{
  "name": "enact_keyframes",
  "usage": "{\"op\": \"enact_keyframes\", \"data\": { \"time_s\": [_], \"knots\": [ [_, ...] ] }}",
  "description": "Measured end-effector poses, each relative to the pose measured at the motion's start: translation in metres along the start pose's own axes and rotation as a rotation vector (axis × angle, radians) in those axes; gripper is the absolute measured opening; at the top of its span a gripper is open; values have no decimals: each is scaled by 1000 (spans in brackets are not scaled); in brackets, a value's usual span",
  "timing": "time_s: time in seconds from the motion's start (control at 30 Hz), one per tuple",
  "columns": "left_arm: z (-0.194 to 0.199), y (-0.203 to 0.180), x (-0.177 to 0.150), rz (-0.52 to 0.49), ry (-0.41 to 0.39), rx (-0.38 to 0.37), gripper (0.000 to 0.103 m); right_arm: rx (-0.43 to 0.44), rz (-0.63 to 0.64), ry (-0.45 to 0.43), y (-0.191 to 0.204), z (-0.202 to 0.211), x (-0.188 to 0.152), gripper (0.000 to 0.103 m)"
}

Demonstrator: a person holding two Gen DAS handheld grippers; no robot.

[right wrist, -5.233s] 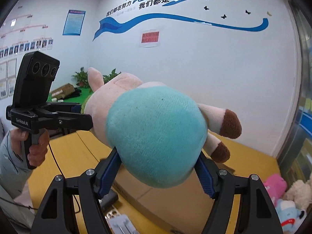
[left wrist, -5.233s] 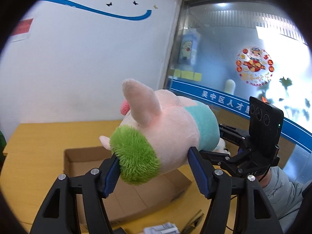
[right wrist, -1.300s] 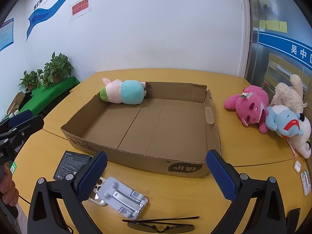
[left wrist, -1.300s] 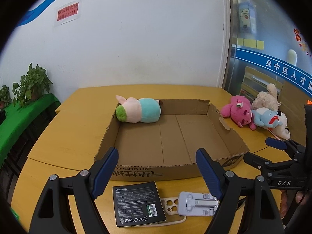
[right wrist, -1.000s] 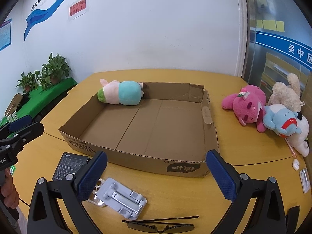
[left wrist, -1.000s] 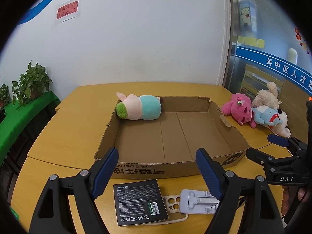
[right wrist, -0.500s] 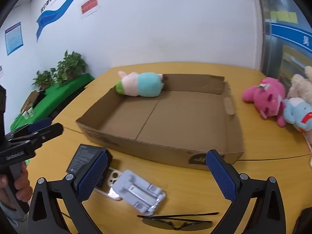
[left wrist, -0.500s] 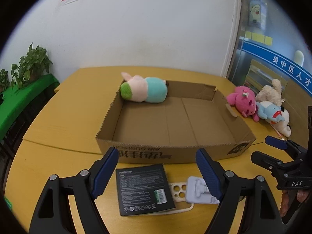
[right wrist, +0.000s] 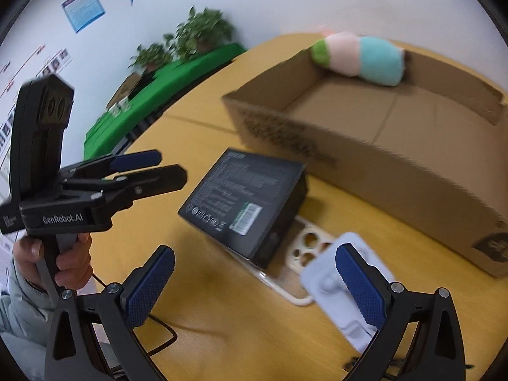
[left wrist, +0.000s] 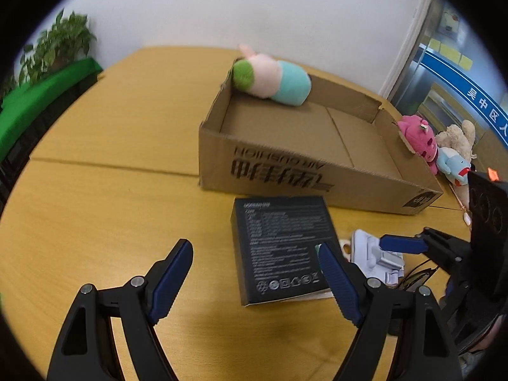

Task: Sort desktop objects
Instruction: 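Close the left gripper on the black UGREEN box while the right gripper clamps it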

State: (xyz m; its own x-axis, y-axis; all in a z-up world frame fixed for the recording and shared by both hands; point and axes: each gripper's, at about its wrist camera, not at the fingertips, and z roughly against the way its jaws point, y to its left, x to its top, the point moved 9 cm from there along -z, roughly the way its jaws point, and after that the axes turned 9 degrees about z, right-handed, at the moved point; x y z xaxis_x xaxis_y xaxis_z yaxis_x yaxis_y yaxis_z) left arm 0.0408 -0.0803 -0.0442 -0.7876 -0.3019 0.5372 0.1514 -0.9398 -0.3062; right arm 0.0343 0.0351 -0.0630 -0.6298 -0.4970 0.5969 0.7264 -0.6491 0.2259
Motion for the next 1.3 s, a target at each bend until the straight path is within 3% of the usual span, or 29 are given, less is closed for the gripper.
{"op": "enact_keyframes", "data": {
  "time_s": [0.13, 0.27, 0.33, 0.5, 0.73, 0.83, 0.97, 1.07, 1.3],
  "knots": [
    [-10, 19, -6, 28, 48, 49, 81, -28, 31, 39, 3, -30, 1, 103],
    [-9, 30, -7, 57, 60, 14, 81, -12, 33, 63, 8, -50, 1, 103],
    [-11, 34, -7, 61, 67, -4, 81, 39, 82, 60, 26, -52, 2, 103],
    [-28, 34, -8, 78, 130, -100, 81, 103, 187, 5, 58, -40, 3, 102],
    [-52, 18, -13, 84, 216, -249, 79, 8, 120, 72, 31, -54, -8, 102],
    [-50, 17, -13, 107, 197, -260, 68, -16, 150, 67, 36, -59, -8, 99],
    [-41, 25, -13, 148, 163, -239, 63, -171, 252, 85, 42, -65, -13, 90],
    [-28, 24, -12, 129, 130, -220, 57, -171, 240, 55, 43, -63, -8, 80],
    [0, 7, 4, 75, 48, -166, 57, -247, 301, -30, 51, -38, 8, 80]
  ]
}}
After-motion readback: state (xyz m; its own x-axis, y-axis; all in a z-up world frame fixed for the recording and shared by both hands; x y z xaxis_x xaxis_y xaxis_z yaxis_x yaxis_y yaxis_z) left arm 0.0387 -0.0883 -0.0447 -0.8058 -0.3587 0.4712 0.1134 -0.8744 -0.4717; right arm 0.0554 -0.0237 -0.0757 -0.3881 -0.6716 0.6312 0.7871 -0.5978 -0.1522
